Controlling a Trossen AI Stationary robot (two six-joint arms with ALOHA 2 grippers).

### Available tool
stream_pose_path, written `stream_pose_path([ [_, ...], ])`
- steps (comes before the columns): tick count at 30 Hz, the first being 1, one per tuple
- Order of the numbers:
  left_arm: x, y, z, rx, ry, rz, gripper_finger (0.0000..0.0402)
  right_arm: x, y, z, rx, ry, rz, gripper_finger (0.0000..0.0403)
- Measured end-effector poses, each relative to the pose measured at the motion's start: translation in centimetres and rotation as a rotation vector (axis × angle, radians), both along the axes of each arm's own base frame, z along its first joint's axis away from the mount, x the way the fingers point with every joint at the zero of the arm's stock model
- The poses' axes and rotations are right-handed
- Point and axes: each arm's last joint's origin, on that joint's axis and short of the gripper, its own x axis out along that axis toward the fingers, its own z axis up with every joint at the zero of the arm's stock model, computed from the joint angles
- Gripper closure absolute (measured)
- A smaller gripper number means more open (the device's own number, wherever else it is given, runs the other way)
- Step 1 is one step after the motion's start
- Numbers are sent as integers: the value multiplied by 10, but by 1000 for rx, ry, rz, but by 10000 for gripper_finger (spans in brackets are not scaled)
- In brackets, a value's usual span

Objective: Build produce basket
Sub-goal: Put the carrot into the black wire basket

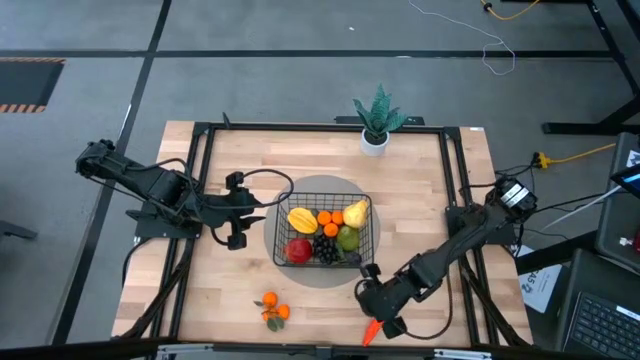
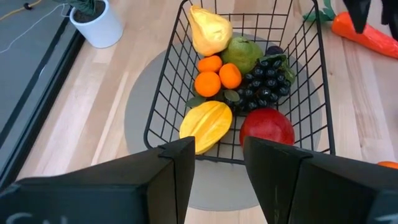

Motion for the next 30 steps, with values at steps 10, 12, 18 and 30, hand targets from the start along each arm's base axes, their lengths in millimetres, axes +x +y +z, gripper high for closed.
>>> stream_pose_path([
  [10,0,0,0,0,0,0,277,-12,7,-22,-95,115,259,165],
  [12,0,0,0,0,0,0,277,-15,13,-24,-96,109,334,165],
  [18,0,0,0,0,0,0,277,-20,22,-38,-148,127,369,174],
  [30,0,0,0,1,0,0,277,-16,25,-66,-184,206,198,177],
])
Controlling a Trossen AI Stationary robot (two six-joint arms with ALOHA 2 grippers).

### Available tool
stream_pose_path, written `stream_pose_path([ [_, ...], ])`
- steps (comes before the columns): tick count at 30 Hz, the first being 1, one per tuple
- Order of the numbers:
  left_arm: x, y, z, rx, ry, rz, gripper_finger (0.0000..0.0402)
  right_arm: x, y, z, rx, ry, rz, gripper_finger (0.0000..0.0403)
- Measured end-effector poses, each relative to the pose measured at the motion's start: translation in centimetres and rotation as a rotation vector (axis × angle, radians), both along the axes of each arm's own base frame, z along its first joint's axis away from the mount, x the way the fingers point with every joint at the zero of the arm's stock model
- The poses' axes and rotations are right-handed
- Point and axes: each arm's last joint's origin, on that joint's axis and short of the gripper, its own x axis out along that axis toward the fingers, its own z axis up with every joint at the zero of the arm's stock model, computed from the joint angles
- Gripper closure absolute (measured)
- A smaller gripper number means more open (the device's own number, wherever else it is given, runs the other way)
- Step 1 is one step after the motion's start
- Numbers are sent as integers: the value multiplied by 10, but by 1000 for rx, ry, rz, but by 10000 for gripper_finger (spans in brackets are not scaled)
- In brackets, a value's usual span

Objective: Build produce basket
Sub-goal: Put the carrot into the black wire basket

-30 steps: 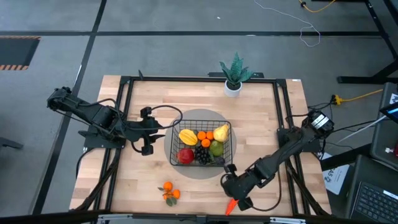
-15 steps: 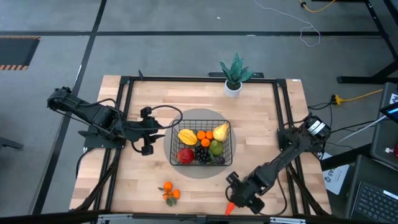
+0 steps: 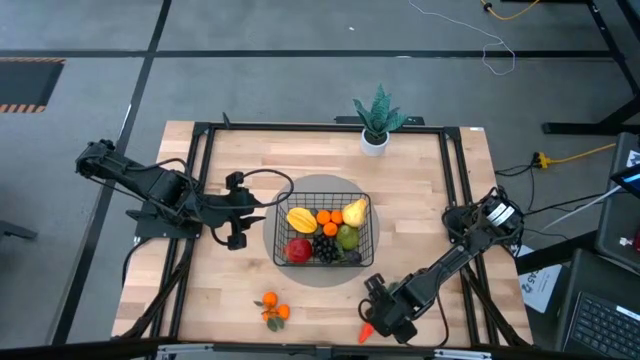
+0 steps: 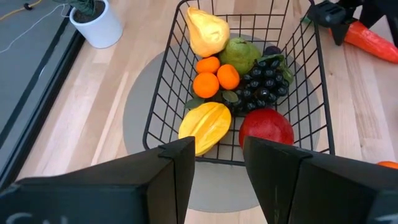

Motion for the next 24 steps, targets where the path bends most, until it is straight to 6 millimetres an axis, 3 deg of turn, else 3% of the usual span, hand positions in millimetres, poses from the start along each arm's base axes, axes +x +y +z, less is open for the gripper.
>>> stream_pose_path([
  [11,0,0,0,-46,-15,35,277,1,0,1,45,17,-253,188],
  [21,1,0,1,-21,-14,17,277,1,-1,1,54,16,-397,305],
  [24,1,0,2,-26,-25,17,277,2,0,3,46,12,-395,314],
])
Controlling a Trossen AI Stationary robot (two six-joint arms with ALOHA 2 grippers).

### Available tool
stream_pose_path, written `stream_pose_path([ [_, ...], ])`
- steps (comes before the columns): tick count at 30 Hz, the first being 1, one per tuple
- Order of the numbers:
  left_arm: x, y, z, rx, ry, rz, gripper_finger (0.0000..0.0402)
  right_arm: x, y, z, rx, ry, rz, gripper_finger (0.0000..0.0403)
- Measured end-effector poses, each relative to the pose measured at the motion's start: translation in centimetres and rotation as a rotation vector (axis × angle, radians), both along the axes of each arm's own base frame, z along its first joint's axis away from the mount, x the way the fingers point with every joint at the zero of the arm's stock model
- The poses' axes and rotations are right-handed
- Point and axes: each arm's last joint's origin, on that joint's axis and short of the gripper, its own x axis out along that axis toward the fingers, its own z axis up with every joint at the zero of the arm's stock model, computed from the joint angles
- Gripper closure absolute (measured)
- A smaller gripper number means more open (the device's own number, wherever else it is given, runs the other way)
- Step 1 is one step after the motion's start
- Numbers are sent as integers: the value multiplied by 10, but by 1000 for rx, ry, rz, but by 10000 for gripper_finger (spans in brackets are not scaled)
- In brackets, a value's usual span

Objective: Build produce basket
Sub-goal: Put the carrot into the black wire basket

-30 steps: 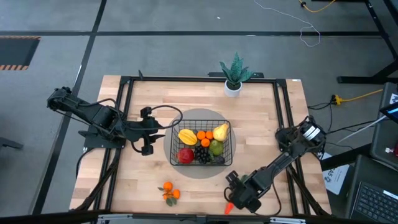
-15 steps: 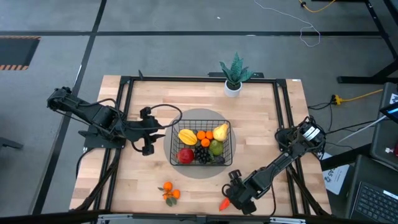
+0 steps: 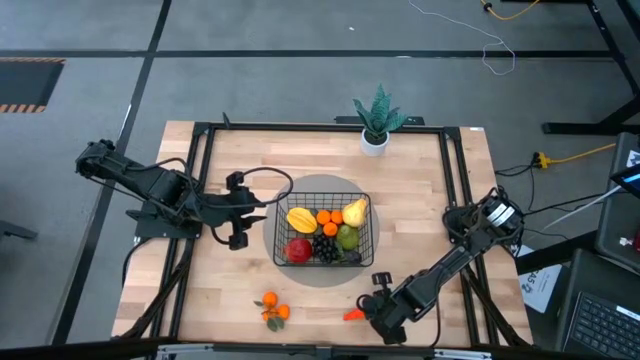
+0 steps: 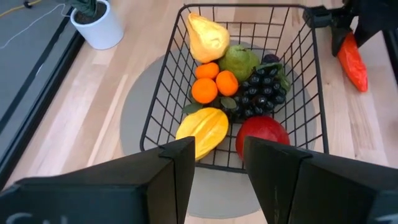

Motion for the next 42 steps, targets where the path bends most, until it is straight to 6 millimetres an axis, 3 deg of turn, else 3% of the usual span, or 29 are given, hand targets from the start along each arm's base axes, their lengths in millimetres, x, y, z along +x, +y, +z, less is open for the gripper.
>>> stream_pose_path([
  [8,0,0,1,-4,-8,0,277,3,5,22,4,108,-24,309],
  [16,1,0,1,-4,-9,0,277,-3,-1,72,-167,290,-105,311],
  [24,1,0,1,-4,-9,0,277,-8,-7,118,-267,356,-132,311],
  [32,1,0,1,-4,-9,0,277,2,-8,145,-411,149,56,310],
  [42,0,0,1,-4,-8,0,277,20,-31,170,-909,-201,75,310],
])
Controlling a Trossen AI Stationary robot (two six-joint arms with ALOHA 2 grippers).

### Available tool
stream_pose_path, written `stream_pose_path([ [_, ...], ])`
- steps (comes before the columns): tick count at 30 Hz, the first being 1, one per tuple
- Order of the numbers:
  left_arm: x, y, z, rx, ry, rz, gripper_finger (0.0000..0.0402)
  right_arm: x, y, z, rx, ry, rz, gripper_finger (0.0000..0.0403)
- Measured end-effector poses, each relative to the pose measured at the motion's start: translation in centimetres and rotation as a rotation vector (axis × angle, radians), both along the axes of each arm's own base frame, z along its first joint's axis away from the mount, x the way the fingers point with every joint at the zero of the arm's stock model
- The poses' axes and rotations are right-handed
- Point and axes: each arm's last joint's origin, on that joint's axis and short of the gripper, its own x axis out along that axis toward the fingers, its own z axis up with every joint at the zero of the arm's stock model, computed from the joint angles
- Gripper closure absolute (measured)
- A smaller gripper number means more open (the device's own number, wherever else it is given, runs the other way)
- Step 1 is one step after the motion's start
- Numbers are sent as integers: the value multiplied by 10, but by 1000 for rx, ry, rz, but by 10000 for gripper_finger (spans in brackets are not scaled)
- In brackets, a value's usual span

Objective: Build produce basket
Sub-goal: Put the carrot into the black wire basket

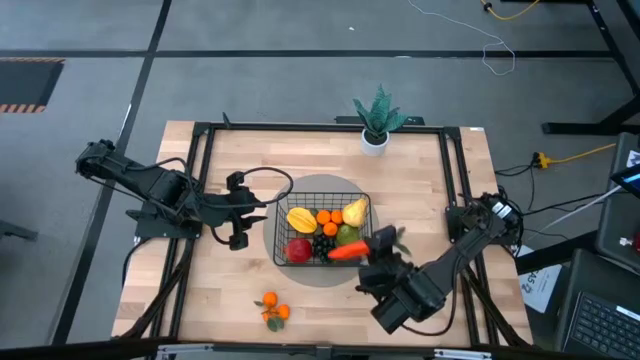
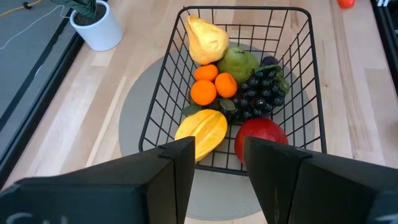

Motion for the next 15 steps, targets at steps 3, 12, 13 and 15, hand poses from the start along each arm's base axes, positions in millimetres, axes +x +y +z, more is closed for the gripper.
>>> stream_pose_path([
  [3,0,0,0,0,0,0,277,4,-6,4,-151,-81,15,310],
  [12,-1,0,-1,5,10,0,277,16,-26,16,-471,-180,42,310],
  [13,-1,0,-1,5,11,0,277,16,-30,21,-494,-192,35,310],
  [15,-1,0,-1,5,10,0,277,15,-41,31,-520,-232,6,310],
])
